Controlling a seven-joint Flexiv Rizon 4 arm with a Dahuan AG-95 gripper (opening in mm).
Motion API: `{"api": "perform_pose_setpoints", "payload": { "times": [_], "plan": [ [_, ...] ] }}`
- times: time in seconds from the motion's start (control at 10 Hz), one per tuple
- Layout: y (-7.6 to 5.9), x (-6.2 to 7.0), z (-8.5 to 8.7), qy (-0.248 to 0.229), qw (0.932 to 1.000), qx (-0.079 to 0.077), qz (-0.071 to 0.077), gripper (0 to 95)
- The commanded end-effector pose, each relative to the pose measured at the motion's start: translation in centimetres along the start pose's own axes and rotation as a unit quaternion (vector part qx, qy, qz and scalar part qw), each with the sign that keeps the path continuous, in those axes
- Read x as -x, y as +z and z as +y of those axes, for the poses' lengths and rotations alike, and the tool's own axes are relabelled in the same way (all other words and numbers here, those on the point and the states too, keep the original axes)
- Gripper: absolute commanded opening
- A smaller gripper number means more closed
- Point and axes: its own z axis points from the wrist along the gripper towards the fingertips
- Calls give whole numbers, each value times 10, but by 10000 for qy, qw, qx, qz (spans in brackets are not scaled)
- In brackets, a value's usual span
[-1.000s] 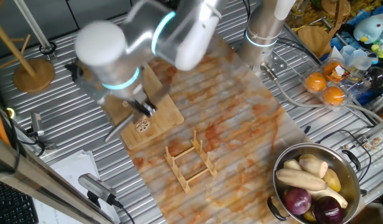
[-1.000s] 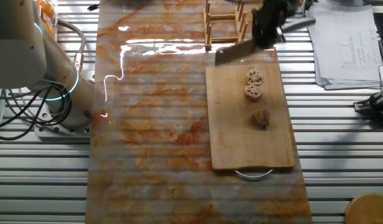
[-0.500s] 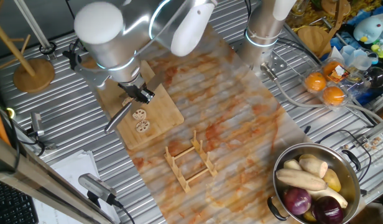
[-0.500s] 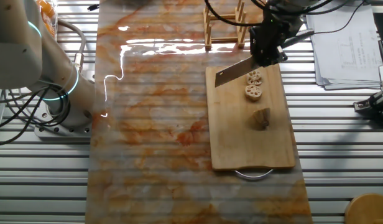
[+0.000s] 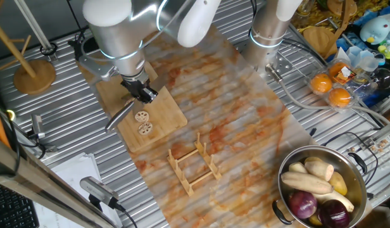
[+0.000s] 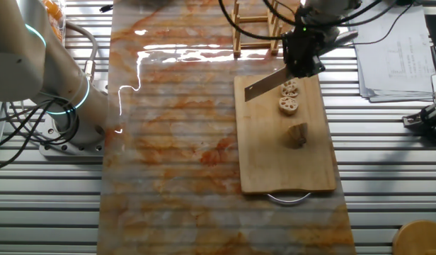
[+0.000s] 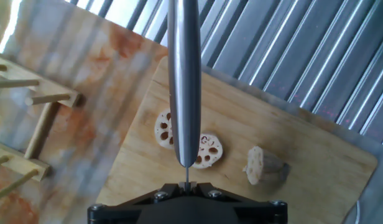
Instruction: Slice the lotus root
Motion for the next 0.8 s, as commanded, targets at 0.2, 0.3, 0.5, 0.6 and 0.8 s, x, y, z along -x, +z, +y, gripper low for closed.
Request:
{"api": "perform_pose_setpoints", "payload": {
  "times": [0.2,0.3,0.5,0.6,0.8],
  "plan": [
    [5,-27,-35,173,9990,-238,327,0],
    [4,-32,-46,38,9992,-227,312,0],
    [5,-40,-62,-98,9993,-252,269,0],
    [5,-41,-65,-100,9993,-265,254,0],
    [14,-44,-89,-26,9995,-319,9,0]
  ]
}}
